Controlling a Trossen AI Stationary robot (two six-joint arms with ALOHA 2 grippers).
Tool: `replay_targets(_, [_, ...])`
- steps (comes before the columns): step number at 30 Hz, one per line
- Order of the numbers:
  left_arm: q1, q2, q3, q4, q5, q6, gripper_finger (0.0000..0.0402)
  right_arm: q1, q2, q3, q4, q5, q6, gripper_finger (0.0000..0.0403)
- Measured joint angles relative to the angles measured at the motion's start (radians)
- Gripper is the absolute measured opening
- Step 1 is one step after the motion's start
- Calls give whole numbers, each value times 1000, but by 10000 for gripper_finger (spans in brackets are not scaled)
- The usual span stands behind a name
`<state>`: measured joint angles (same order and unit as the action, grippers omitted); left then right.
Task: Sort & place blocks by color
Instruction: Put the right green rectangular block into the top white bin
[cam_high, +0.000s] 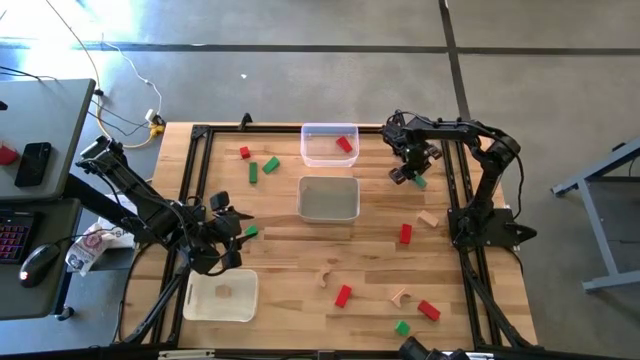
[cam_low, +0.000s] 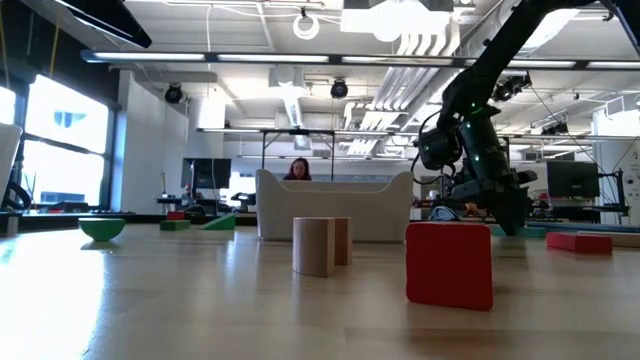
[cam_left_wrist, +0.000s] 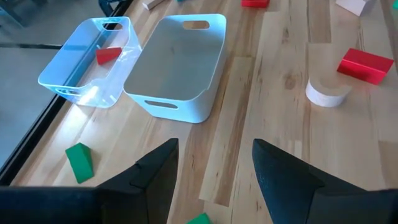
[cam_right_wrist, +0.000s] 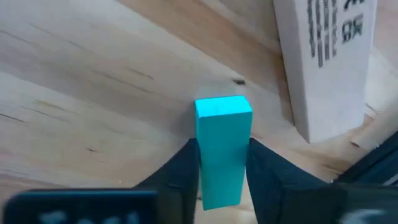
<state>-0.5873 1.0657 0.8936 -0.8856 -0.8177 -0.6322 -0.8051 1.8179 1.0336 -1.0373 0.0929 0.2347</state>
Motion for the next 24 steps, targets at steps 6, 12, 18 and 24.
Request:
replay_targets(6, [0,0,0,0,0,0,191,2,0,-1,-13,29,9,61])
replay_targets(12, [26,0,0,0,16,-2,191,39,-21,-1,-51,19,11,61])
replay_targets(18, [76,0,0,0,28,-3,191,105,-101,-1,-53,38,59,61])
replay_targets(24, [141,0,0,-4,49,-10,191,190,-217,-1,-46,52,148,61])
